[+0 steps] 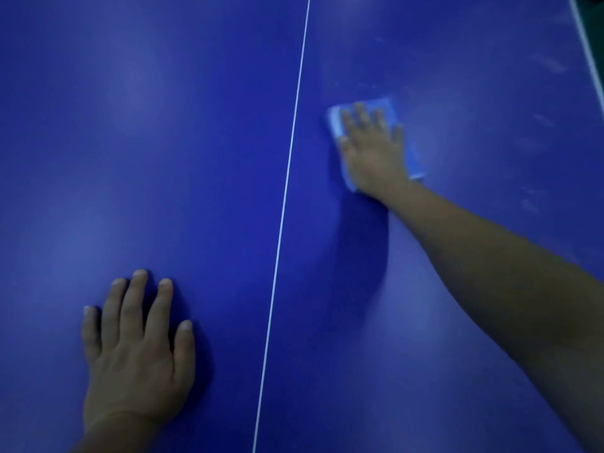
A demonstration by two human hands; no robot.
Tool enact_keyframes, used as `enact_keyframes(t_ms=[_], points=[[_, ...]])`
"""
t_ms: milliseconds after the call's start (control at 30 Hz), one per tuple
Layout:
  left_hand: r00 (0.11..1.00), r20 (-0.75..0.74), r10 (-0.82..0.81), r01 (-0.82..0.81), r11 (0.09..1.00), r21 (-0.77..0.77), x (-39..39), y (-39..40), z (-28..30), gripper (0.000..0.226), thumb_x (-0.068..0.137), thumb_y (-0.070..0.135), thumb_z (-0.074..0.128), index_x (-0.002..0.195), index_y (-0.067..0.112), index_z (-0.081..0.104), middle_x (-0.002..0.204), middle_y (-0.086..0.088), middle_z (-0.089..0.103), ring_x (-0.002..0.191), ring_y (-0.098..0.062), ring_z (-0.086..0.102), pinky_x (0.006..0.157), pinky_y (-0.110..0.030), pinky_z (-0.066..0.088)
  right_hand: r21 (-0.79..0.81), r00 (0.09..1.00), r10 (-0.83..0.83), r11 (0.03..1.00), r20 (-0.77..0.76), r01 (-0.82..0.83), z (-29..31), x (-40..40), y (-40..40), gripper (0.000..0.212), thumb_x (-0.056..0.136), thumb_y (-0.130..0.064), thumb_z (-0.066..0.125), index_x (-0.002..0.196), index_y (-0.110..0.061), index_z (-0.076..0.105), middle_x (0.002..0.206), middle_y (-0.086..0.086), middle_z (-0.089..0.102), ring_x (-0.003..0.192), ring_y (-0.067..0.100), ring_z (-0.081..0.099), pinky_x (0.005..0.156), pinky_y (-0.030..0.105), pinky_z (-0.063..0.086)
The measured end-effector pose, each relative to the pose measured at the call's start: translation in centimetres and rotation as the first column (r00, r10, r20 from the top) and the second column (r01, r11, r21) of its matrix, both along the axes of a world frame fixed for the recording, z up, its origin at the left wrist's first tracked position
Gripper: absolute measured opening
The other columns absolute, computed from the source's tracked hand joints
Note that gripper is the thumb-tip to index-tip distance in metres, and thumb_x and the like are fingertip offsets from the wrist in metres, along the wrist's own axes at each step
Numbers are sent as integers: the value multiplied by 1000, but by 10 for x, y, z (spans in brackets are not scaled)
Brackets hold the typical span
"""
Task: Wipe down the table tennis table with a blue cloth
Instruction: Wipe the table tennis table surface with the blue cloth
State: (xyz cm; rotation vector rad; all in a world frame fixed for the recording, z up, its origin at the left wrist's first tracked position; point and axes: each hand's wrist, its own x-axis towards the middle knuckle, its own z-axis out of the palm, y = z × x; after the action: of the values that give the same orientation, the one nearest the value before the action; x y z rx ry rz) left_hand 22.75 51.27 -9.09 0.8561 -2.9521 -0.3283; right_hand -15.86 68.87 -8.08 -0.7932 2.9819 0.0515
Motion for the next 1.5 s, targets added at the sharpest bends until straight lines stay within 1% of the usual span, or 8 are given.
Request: enact_keyframes(t_ms=[133, 333, 533, 800, 1033, 1333, 1433, 1500], points=[[1000, -7, 6, -6, 1000, 1, 0, 0, -1, 66, 88, 43, 36, 140, 5, 49, 155, -17, 31, 146, -37, 23, 118, -57, 8, -132, 840, -535, 829, 92, 543, 10, -31, 36, 56, 105, -44, 21, 159, -31, 16, 168, -3, 8, 154, 30, 5, 119, 64, 4], [1000, -13, 0, -1, 1000, -31, 0, -1, -3, 66, 88, 44, 36, 140, 6, 49, 155, -17, 32, 145, -38, 24, 118, -56, 9, -36, 952, 301, 954, 56, -299, -11, 55, 2, 57, 102, -53, 20, 156, -36, 25, 165, -6, 23, 152, 27, 18, 118, 59, 8], [1000, 19, 3, -3, 1000, -12, 0, 0, -1, 66, 89, 45, 35, 141, 7, 48, 156, -15, 30, 147, -34, 20, 118, -54, 6, -17, 971, -235, 972, 46, 236, 7, -53, 101, 56, 105, -46, 27, 158, -30, 21, 167, -4, 14, 152, 26, 10, 118, 61, 12], [999, 51, -3, 2, 1000, 12, 0, 0, 2, 68, 90, 45, 34, 141, 4, 49, 155, -18, 31, 147, -36, 20, 119, -54, 4, -4, 886, 454, 890, 91, -456, 1, 149, 186, 53, 104, -51, 26, 152, -30, 36, 164, 2, 25, 151, 32, 22, 118, 58, 13], [998, 68, -1, -1, 1000, 20, -1, 3, 11, 69, 92, 46, 29, 144, 6, 46, 156, -19, 31, 148, -34, 17, 120, -52, 3, -31, 990, -130, 991, 46, 131, 3, -10, 121, 61, 100, -52, 28, 157, -30, 24, 166, -2, 18, 153, 28, 12, 118, 61, 10], [996, 87, 11, -11, 1000, 9, -4, 6, 18, 73, 92, 50, 22, 147, 6, 42, 157, -18, 30, 147, -35, 17, 118, -58, 10, -71, 862, 503, 863, 53, -500, -5, 297, 225, 55, 101, -48, 36, 154, -37, 30, 164, 2, 24, 150, 36, 22, 115, 66, 16], [993, 120, -9, 16, 998, -53, -6, 10, 24, 74, 92, 51, 22, 147, 5, 41, 156, -20, 31, 146, -37, 21, 115, -61, 14, -28, 732, 671, 739, 120, -673, 3, 288, 242, 52, 101, -49, 37, 151, -36, 39, 163, 0, 29, 150, 35, 25, 116, 64, 17], [994, 114, 1, 6, 998, -60, -4, 13, 27, 73, 93, 50, 20, 148, 7, 38, 158, -19, 28, 147, -36, 18, 116, -61, 10, -5, 858, 506, 862, 85, -508, 7, 246, 227, 53, 99, -49, 35, 150, -33, 39, 158, 3, 37, 146, 37, 32, 113, 64, 22]])
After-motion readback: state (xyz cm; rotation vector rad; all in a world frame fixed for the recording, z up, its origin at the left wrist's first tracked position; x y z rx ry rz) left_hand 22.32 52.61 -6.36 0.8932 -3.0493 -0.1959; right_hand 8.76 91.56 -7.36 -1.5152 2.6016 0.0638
